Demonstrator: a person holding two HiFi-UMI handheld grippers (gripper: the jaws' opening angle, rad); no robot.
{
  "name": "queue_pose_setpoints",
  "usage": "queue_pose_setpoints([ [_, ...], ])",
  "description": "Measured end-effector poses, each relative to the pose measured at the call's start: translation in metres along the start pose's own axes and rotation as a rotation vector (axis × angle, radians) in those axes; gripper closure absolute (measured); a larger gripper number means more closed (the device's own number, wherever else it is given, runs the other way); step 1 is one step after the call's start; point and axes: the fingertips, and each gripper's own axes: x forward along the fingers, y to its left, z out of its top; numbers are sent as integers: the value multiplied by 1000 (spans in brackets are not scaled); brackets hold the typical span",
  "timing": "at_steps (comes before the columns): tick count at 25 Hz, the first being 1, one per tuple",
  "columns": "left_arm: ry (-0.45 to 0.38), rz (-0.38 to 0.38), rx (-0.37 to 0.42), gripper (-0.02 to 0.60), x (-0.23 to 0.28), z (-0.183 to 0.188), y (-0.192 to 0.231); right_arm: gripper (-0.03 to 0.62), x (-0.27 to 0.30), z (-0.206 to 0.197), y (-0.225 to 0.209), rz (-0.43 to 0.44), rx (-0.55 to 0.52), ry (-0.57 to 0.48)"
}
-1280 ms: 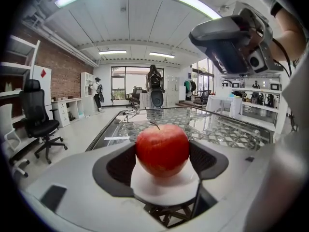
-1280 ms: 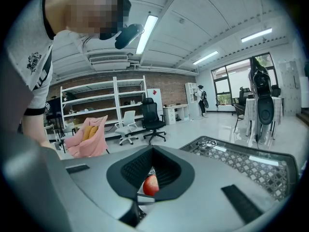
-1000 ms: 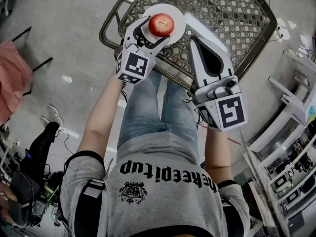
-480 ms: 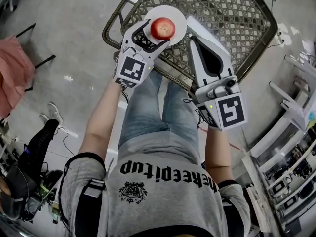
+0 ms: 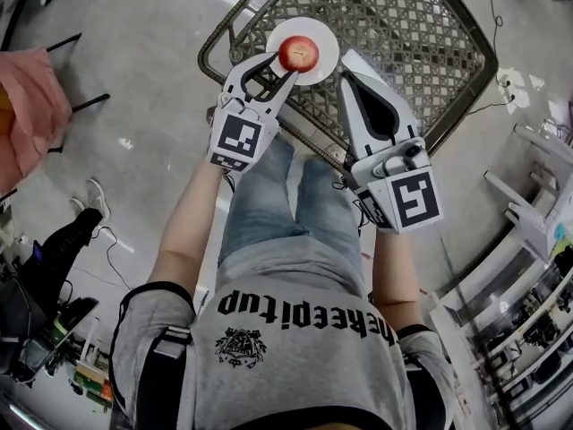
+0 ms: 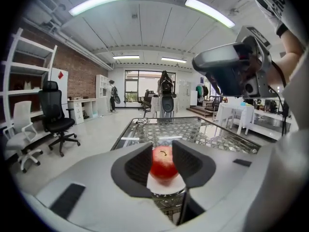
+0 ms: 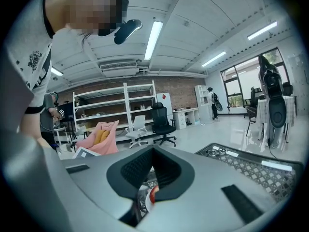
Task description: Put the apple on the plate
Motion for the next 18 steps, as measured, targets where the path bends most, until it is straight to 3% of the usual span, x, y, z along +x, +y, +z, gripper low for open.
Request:
queue_pose_setpoints([
  [2, -8, 36, -4, 496, -7, 7, 0, 585, -6, 3, 1, 8, 8, -11],
  [7, -30, 71, 15, 509, -24, 29, -10, 585, -20, 15, 6, 28, 24, -49],
  [11, -60, 120, 13, 557, -42, 50, -11, 585, -26, 23, 14, 53, 6, -56],
  [18, -112, 157, 13, 557, -65, 81, -23, 584, -38, 29, 24, 97, -11, -66],
])
